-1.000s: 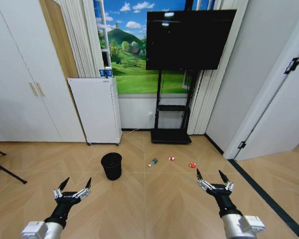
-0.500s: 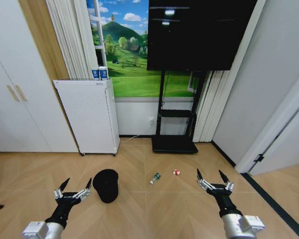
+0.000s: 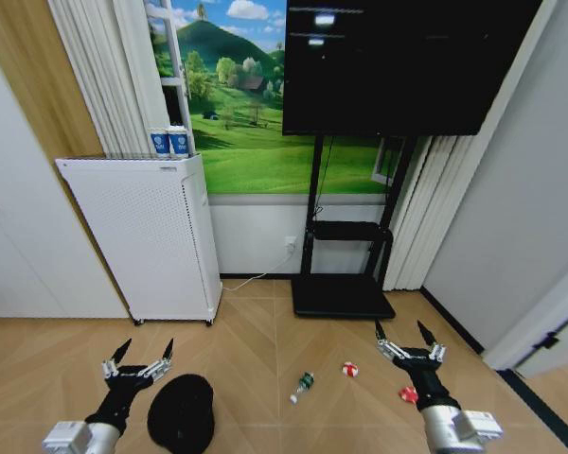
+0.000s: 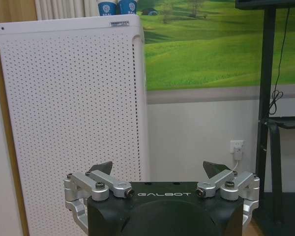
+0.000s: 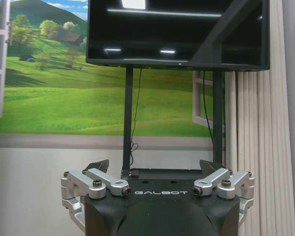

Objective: Pick up the trash bin and place the garbage on the floor into it.

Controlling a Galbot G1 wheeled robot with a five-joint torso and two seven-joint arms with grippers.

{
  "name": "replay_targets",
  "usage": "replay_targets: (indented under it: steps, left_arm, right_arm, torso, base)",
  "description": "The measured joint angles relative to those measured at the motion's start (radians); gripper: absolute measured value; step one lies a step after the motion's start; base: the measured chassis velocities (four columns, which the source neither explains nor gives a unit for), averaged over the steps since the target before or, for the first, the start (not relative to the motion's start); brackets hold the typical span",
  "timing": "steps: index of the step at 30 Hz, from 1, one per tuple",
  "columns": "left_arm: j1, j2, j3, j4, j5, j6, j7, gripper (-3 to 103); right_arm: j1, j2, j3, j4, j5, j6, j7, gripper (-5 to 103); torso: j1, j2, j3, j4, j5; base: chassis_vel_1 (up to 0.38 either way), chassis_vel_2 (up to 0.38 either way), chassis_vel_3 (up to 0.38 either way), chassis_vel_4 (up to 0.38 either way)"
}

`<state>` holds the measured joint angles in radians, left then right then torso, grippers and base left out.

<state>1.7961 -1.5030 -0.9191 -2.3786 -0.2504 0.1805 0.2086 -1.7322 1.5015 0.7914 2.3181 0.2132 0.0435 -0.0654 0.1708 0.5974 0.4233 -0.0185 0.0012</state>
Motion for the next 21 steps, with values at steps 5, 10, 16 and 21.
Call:
replay_targets:
  steps: [5,10,16,21]
  left_arm:
    - [0.031,0.0,-0.013,0.008,0.009,0.024,-0.028,100]
    - [0.083,0.001,-0.051,0.022,-0.033,0.096,-0.068,100]
    - [0.094,0.003,-0.085,0.038,-0.085,0.101,-0.085,100]
    - [0.084,0.002,-0.07,0.038,-0.085,0.082,-0.107,100]
  right_arm:
    - [0.002,-0.001,0.004,-0.005,-0.019,0.015,0.025,100]
    - [0.002,0.003,0.004,-0.013,-0.028,0.022,0.028,100]
    - [0.008,0.005,-0.002,-0.027,-0.031,0.029,0.032,100]
    - [0.016,0.002,-0.004,-0.033,-0.015,0.029,0.052,100]
  torso:
    - [0.001,0.0,0.0,0.0002,-0.0019]
    - [0.0,0.0,0.0,-0.0006,-0.002]
    - [-0.001,0.0,0.0,0.0002,-0.0015]
    - [-0.001,0.0,0.0,-0.0001,-0.0014]
  base:
    - [-0.226,0.243,0.237,-0.242]
    - [-0.053,0.041,0.009,-0.031]
    - [0.06,-0.046,-0.054,0.042]
    - [0.021,-0.007,-0.014,0.019]
